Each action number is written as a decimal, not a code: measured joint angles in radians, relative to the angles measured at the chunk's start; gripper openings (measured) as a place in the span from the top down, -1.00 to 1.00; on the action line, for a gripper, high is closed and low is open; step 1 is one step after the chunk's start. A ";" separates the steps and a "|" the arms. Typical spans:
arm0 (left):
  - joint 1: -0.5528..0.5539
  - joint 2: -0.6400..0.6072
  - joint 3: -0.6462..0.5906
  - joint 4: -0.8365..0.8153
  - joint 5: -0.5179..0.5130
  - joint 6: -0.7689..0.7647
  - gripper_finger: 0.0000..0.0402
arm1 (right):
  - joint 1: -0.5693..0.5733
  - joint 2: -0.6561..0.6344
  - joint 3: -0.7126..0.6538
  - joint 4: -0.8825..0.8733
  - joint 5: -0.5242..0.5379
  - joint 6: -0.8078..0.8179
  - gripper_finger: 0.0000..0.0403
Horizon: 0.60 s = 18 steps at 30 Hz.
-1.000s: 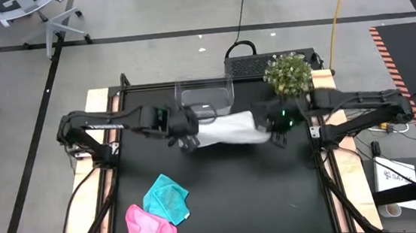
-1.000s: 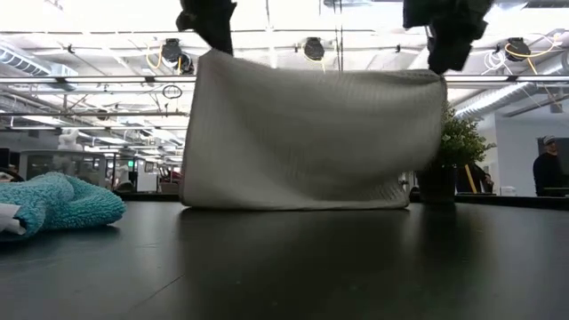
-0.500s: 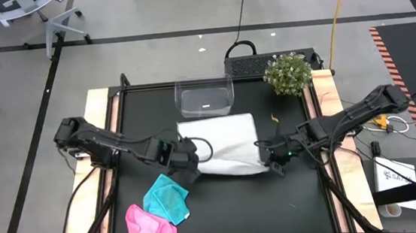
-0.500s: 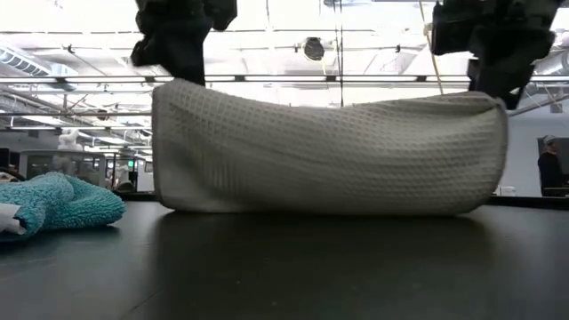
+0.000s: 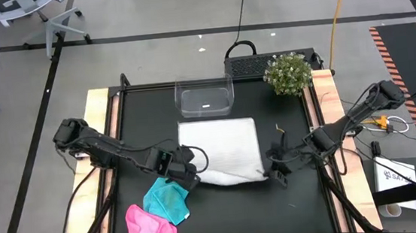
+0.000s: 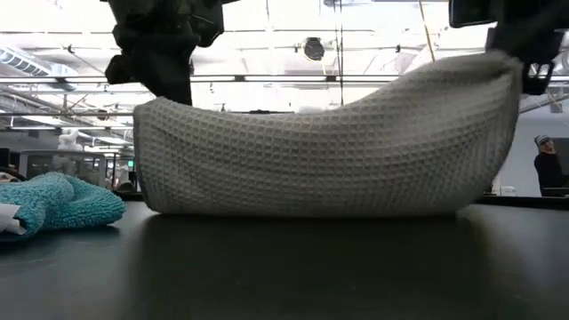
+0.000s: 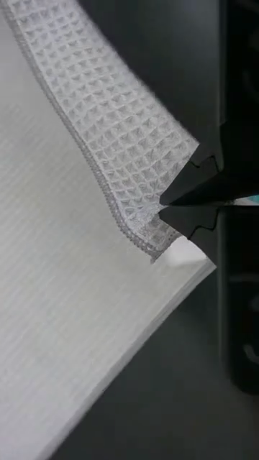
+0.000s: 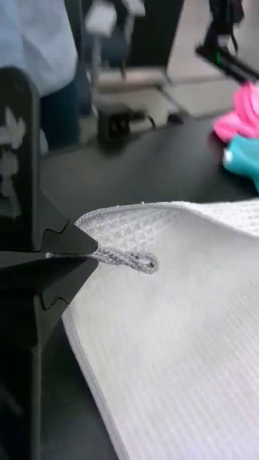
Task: Fold microfiber towels
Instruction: Fold the white microfiber towel
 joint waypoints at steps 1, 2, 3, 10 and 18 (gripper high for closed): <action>0.007 0.000 0.000 -0.010 -0.030 0.000 0.99 | -0.011 0.000 0.000 -0.017 0.021 -0.020 1.00; 0.016 0.000 0.000 -0.015 -0.068 0.000 0.99 | -0.024 0.000 0.000 -0.034 0.035 -0.043 1.00; 0.025 0.000 0.000 -0.020 -0.108 0.000 0.99 | -0.038 0.000 0.000 -0.056 0.053 -0.062 1.00; 0.100 0.000 0.000 -0.089 -0.226 0.038 0.99 | -0.180 0.001 0.000 -0.168 0.136 -0.287 1.00; 0.152 0.000 -0.079 -0.052 -0.230 0.040 0.97 | -0.404 0.001 0.000 -0.114 0.160 -0.608 1.00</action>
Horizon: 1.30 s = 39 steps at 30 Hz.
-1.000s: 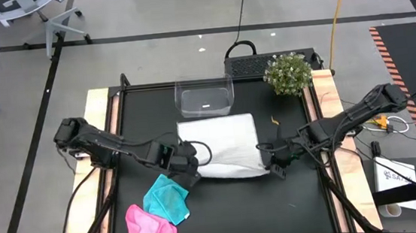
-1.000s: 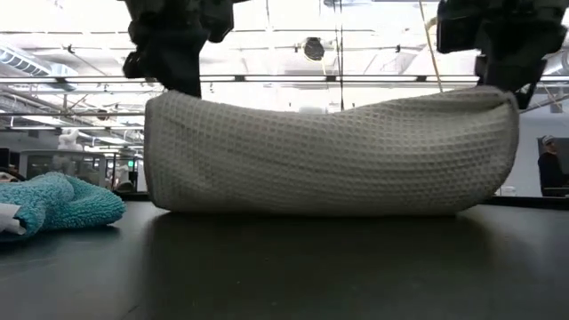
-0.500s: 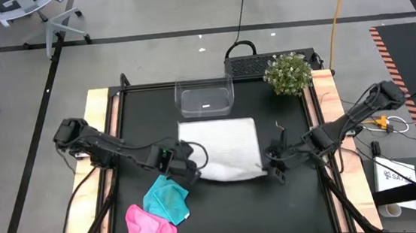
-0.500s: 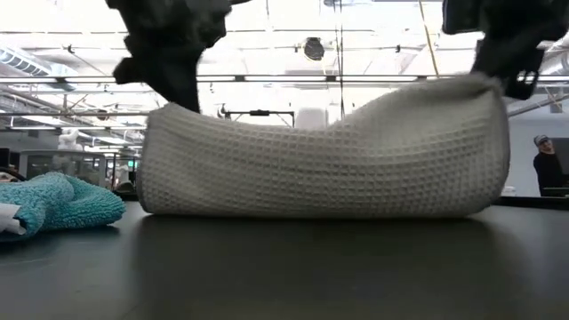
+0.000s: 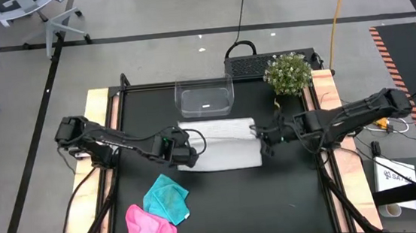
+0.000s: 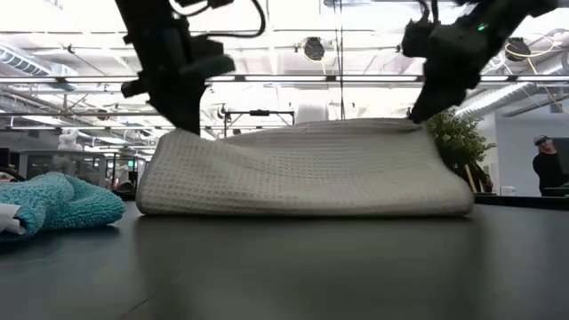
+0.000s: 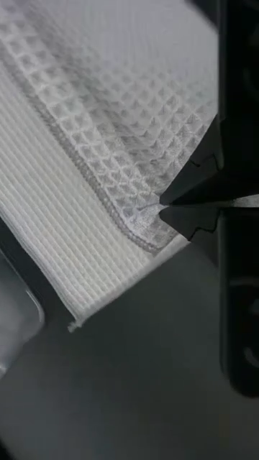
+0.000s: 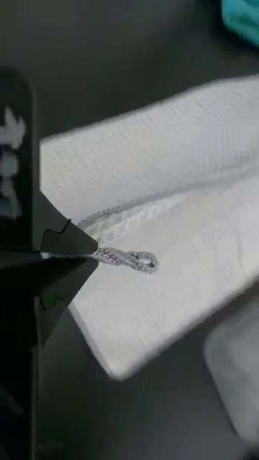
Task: Fold microfiber towels
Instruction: Fold the white microfiber towel
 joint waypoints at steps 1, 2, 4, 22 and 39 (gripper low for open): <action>0.006 0.000 -0.015 0.004 -0.001 -0.002 0.97 | -0.029 0.000 0.000 0.010 0.004 -0.036 1.00; 0.011 0.000 -0.027 0.010 -0.003 -0.003 0.98 | -0.055 0.000 -0.005 0.035 0.011 -0.072 1.00; 0.025 0.000 -0.049 0.016 -0.010 0.003 0.99 | -0.105 0.000 -0.033 0.112 0.015 -0.126 1.00; 0.212 0.000 -0.197 0.310 -0.015 0.208 0.87 | -0.261 0.014 -0.356 0.591 -0.035 -0.143 1.00; 0.324 0.000 -0.253 0.372 0.027 0.320 0.51 | -0.302 0.014 -0.356 0.604 -0.034 -0.216 0.86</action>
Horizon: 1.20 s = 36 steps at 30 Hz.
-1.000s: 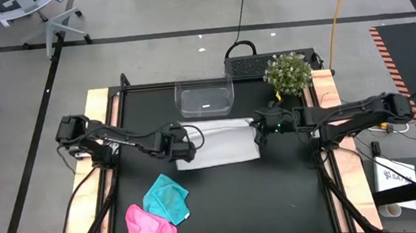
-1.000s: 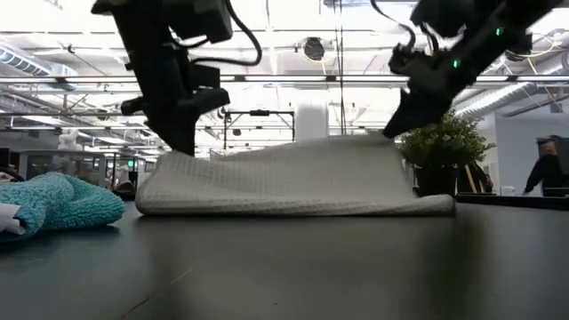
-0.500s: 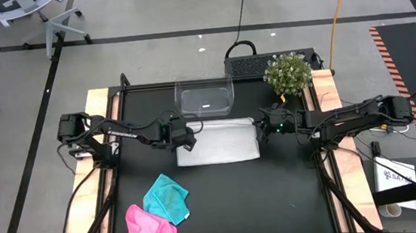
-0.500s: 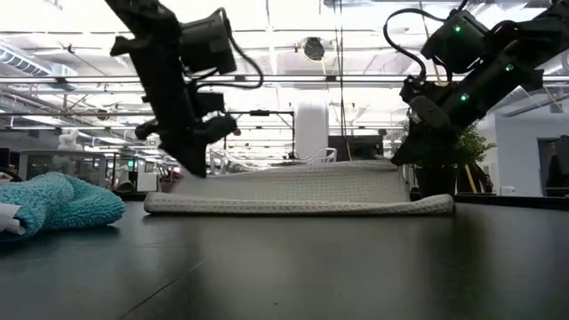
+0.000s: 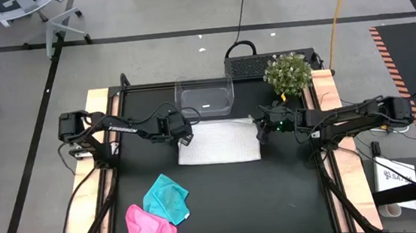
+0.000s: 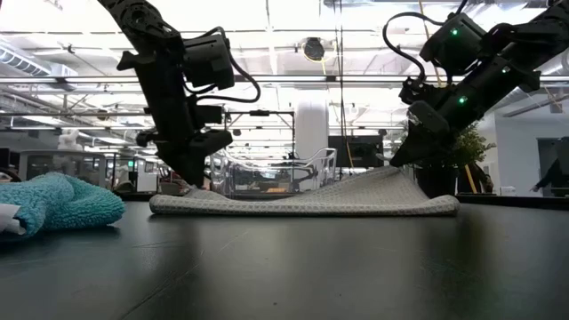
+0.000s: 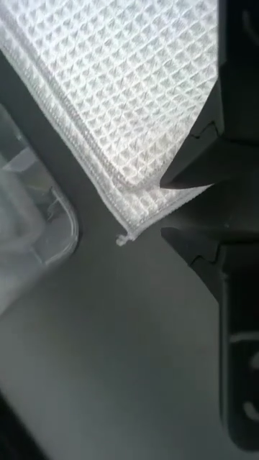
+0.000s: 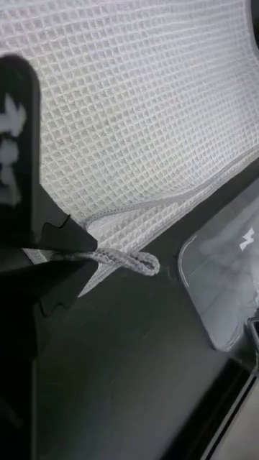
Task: Fold microfiber towels
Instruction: Fold the white microfiber towel
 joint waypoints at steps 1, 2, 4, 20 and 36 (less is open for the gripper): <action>0.000 0.000 0.000 0.003 0.008 0.007 0.49 | -0.005 0.000 0.000 0.000 0.000 -0.007 0.82; 0.000 0.000 0.000 0.007 0.020 0.014 0.48 | -0.009 0.000 0.000 0.000 0.000 -0.013 0.79; 0.000 0.000 0.000 0.011 0.039 0.019 0.45 | -0.017 0.000 0.000 0.001 0.001 -0.017 0.72; -0.151 0.000 0.121 -0.017 0.281 0.438 0.44 | 0.089 -0.018 0.197 -0.149 -0.227 -0.063 0.55; -0.397 0.000 0.121 -0.118 0.228 0.649 0.44 | 0.373 -0.014 0.231 -0.316 -0.347 0.127 0.43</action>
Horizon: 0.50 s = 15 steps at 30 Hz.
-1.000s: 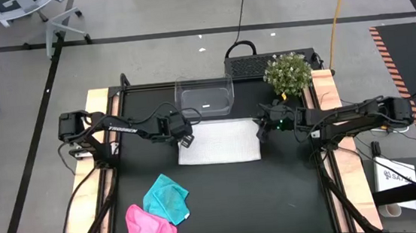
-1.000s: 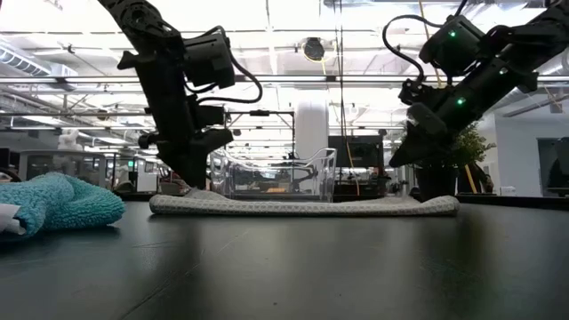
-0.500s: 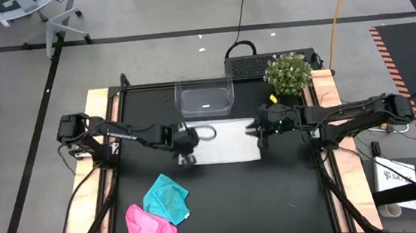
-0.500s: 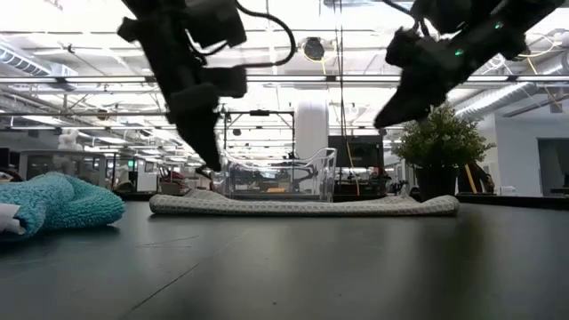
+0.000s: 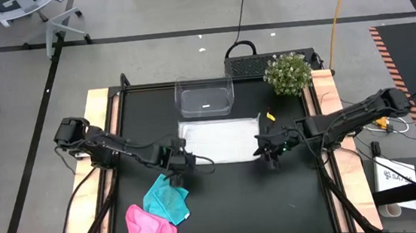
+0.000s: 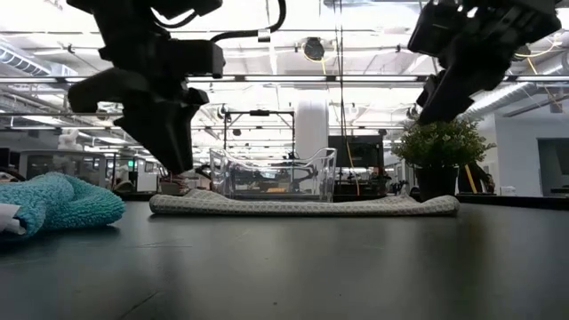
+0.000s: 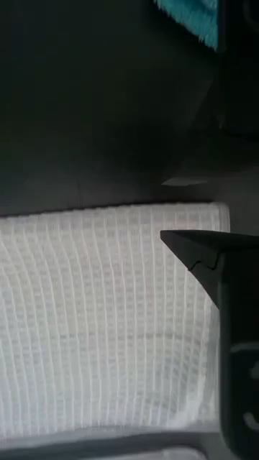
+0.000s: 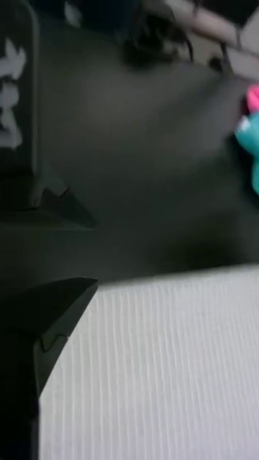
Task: Fold microfiber towels
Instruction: Fold the white microfiber towel
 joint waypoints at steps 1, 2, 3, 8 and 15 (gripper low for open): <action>-0.003 0.000 0.000 0.000 0.003 -0.006 0.44 | 0.008 0.004 0.000 0.001 0.000 0.013 0.42; -0.006 0.000 0.000 0.000 0.003 -0.013 0.44 | 0.016 0.010 0.000 0.000 0.000 0.021 0.41; -0.010 0.000 0.000 0.000 0.003 -0.014 0.44 | 0.023 0.016 0.000 0.000 0.001 0.023 0.40; -0.013 0.000 0.000 -0.001 -0.016 -0.013 0.44 | 0.032 0.090 0.001 0.002 0.005 -0.049 0.38; -0.013 0.000 -0.018 -0.010 -0.042 -0.017 0.44 | 0.032 0.238 0.001 0.001 0.007 -0.168 0.38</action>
